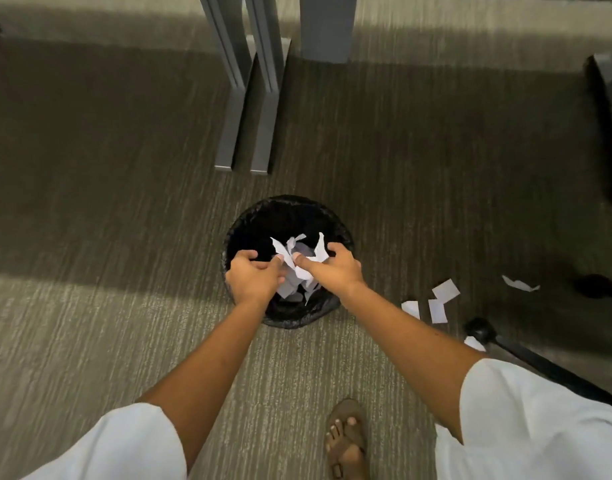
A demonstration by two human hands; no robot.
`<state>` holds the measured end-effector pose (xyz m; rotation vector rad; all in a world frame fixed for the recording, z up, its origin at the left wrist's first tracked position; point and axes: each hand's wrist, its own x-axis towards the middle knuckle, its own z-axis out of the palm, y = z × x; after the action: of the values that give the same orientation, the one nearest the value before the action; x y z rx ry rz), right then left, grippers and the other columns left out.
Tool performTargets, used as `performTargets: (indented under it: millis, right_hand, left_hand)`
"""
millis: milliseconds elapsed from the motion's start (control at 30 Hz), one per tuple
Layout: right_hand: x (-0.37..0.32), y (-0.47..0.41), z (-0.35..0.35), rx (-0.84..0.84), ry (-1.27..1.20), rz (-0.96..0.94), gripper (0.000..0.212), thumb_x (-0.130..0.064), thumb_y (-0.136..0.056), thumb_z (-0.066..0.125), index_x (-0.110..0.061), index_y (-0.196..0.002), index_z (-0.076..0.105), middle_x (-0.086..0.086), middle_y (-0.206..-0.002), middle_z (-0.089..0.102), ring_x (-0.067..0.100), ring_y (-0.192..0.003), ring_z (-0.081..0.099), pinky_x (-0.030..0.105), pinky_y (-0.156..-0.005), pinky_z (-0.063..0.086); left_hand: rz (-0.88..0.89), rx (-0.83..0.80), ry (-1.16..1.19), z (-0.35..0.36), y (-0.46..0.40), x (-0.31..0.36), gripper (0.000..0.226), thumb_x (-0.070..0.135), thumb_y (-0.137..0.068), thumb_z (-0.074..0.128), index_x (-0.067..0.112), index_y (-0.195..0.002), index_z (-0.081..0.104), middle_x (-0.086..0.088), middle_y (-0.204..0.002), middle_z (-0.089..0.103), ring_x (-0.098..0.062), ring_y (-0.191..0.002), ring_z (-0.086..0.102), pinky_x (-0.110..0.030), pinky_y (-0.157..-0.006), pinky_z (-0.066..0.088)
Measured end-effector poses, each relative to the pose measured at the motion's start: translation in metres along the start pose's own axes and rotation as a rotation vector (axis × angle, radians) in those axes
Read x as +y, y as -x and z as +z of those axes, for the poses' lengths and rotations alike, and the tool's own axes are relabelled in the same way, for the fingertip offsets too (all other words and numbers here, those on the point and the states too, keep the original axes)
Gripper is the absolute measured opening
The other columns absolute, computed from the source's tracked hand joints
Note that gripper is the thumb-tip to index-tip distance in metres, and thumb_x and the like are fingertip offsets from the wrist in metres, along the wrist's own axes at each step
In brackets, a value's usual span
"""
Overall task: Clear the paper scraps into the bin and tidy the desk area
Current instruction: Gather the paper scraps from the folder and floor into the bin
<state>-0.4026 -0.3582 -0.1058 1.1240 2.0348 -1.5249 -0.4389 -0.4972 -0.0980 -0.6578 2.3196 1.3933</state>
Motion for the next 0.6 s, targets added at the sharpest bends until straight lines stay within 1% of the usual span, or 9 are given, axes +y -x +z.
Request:
performTargets:
  millis: [67, 100, 167, 200, 267, 333, 433, 533, 600]
  right_hand:
    - [0.011, -0.005, 0.004, -0.035, -0.072, 0.059, 0.1, -0.065, -0.069, 0.076, -0.02, -0.148, 0.034, 0.01, -0.148, 0.044, 0.027, -0.138, 0.04, 0.039, -0.108, 0.041]
    - [0.018, -0.007, 0.005, -0.035, -0.087, 0.078, 0.102, -0.066, -0.069, 0.075, -0.021, -0.15, 0.032, 0.009, -0.151, 0.041, 0.028, -0.139, 0.039, 0.042, -0.111, 0.04]
    - [0.034, -0.009, -0.001, -0.013, -0.083, 0.097, 0.1, -0.067, -0.069, 0.073, -0.021, -0.149, 0.033, 0.008, -0.15, 0.043, 0.028, -0.138, 0.04, 0.042, -0.112, 0.038]
    - [0.042, -0.008, -0.007, 0.008, -0.074, 0.097, 0.098, -0.068, -0.069, 0.072, -0.021, -0.147, 0.036, 0.007, -0.147, 0.046, 0.027, -0.137, 0.041, 0.04, -0.11, 0.039]
    - [0.061, -0.004, -0.023, 0.071, -0.058, 0.085, 0.091, -0.068, -0.069, 0.072, -0.02, -0.141, 0.044, 0.004, -0.138, 0.054, 0.024, -0.132, 0.046, 0.035, -0.104, 0.04]
    - [0.081, 0.002, -0.043, 0.128, -0.024, 0.075, 0.084, -0.065, -0.07, 0.074, -0.018, -0.134, 0.049, 0.003, -0.131, 0.058, 0.023, -0.126, 0.051, 0.032, -0.1, 0.044]
    - [0.11, 0.013, -0.074, 0.178, 0.094, 0.076, 0.08, -0.059, -0.069, 0.078, -0.016, -0.131, 0.052, 0.004, -0.125, 0.062, 0.023, -0.113, 0.059, 0.04, -0.097, 0.051]
    - [0.142, 0.026, -0.115, 0.244, 0.267, 0.106, 0.071, -0.053, -0.071, 0.079, -0.015, -0.127, 0.057, 0.001, -0.103, 0.064, 0.019, -0.094, 0.058, 0.03, -0.081, 0.049]
    - [0.162, 0.033, -0.137, 0.233, 0.378, 0.142, 0.069, -0.05, -0.07, 0.079, -0.015, -0.125, 0.057, 0.003, -0.104, 0.066, 0.023, -0.096, 0.062, 0.029, -0.078, 0.049]
  left_hand:
    - [-0.032, 0.002, 0.004, 0.0, -0.005, -0.011, 0.05, 0.02, -0.085, 0.076, 0.003, -0.123, 0.05, -0.011, -0.084, 0.074, -0.019, -0.074, 0.074, -0.033, -0.073, 0.06]
    - [-0.047, 0.002, 0.0, 0.0, -0.008, -0.017, 0.05, 0.02, -0.085, 0.075, 0.002, -0.124, 0.049, -0.01, -0.083, 0.074, -0.022, -0.086, 0.073, -0.037, -0.079, 0.059]
    - [-0.074, -0.003, -0.035, 0.001, -0.01, -0.027, 0.048, 0.024, -0.086, 0.074, 0.004, -0.121, 0.048, -0.008, -0.08, 0.073, -0.029, -0.108, 0.065, -0.047, -0.094, 0.053]
    - [-0.077, -0.004, -0.072, 0.002, -0.008, -0.029, 0.048, 0.027, -0.086, 0.074, 0.006, -0.121, 0.049, -0.006, -0.08, 0.073, -0.031, -0.113, 0.061, -0.049, -0.098, 0.05]
    - [-0.043, -0.004, -0.19, 0.006, 0.0, -0.029, 0.054, 0.035, -0.085, 0.074, 0.007, -0.124, 0.05, -0.002, -0.086, 0.071, -0.03, -0.115, 0.059, -0.044, -0.1, 0.048]
    - [0.049, -0.011, -0.319, 0.012, 0.012, -0.025, 0.063, 0.041, -0.082, 0.074, 0.005, -0.128, 0.05, -0.005, -0.1, 0.067, -0.028, -0.113, 0.059, -0.04, -0.094, 0.05]
    - [0.278, -0.114, -0.517, 0.027, 0.03, -0.019, 0.071, 0.044, -0.079, 0.076, 0.002, -0.128, 0.048, -0.016, -0.117, 0.062, -0.033, -0.112, 0.057, -0.042, -0.09, 0.051]
    - [0.483, -0.267, -0.751, 0.055, 0.051, -0.01, 0.081, 0.055, -0.076, 0.073, 0.001, -0.13, 0.044, -0.017, -0.128, 0.052, -0.034, -0.123, 0.045, -0.045, -0.1, 0.044]
    - [0.609, -0.335, -0.912, 0.073, 0.066, -0.007, 0.093, 0.067, -0.072, 0.067, 0.004, -0.135, 0.038, -0.015, -0.137, 0.044, -0.032, -0.13, 0.035, -0.045, -0.108, 0.037]
